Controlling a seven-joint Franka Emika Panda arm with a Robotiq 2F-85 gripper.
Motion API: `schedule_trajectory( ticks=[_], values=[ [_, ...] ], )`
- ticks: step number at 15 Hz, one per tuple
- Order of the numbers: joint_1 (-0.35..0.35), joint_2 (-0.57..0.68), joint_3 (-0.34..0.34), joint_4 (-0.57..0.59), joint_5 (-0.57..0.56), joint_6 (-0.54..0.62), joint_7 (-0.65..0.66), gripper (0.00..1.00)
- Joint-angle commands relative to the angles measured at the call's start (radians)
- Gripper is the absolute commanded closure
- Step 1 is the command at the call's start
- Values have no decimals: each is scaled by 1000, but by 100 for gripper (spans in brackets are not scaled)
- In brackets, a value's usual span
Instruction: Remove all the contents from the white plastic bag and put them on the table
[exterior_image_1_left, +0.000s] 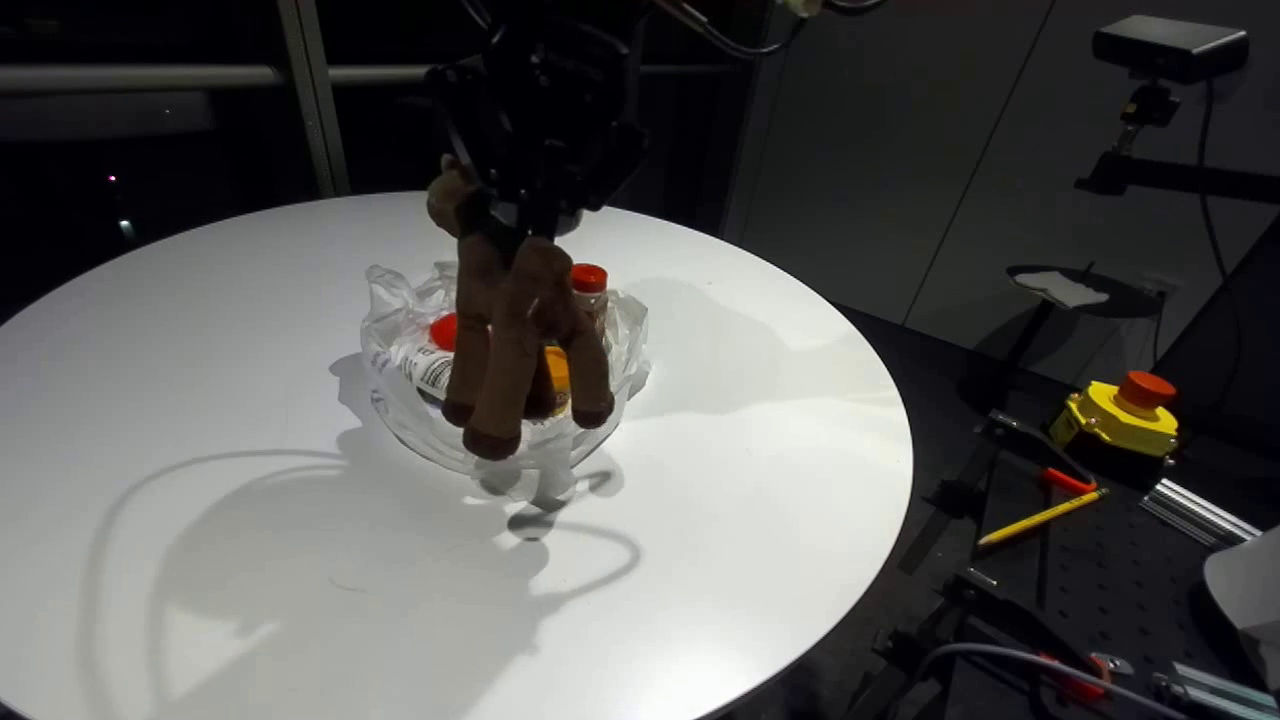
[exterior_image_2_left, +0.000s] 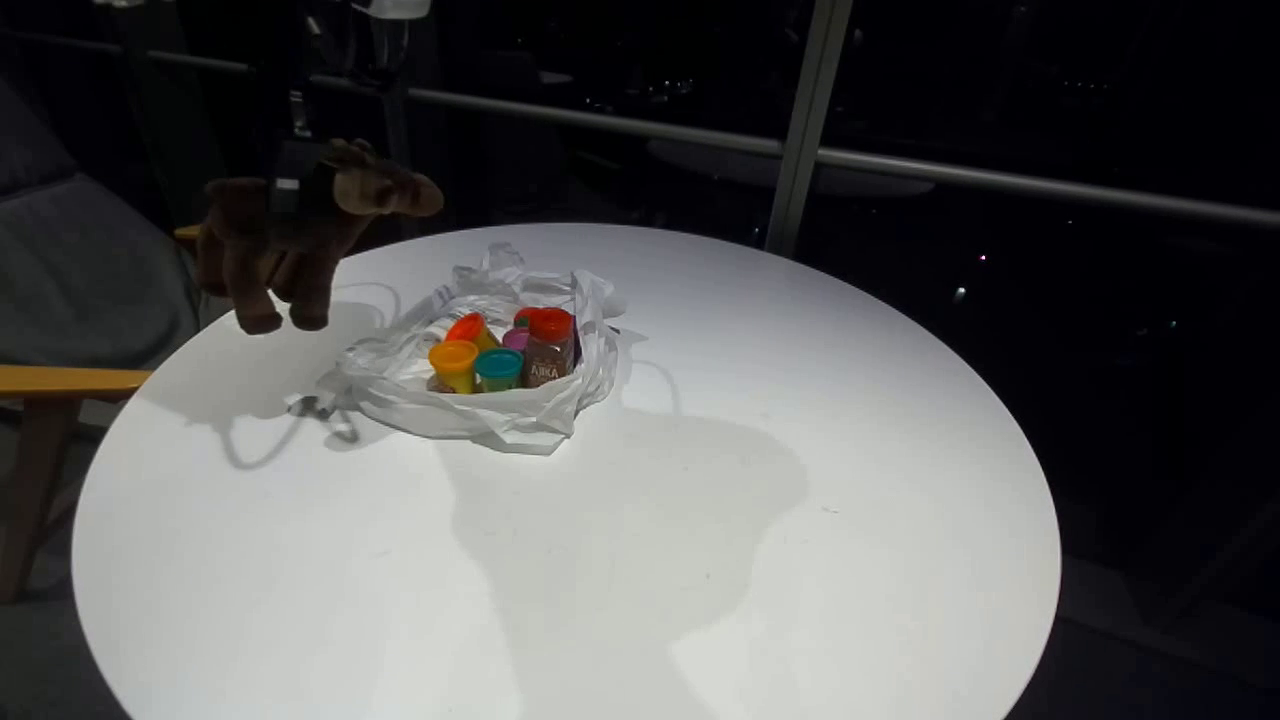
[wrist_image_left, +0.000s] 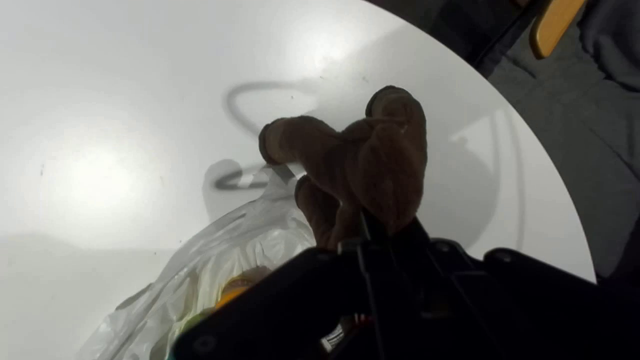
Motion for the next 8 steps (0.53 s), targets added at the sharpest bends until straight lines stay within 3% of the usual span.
schedule_trajectory(
  ticks=[1,4,6,8],
  values=[
    [-12,-201,19,-254,144,92,-37,89],
    [-20,-228,9,-386,350,164,-159,89],
    [-18,-179,2,-407,517,213,-313,88],
    [-29,-126,-6,-402,587,256,-389,88]
  ],
)
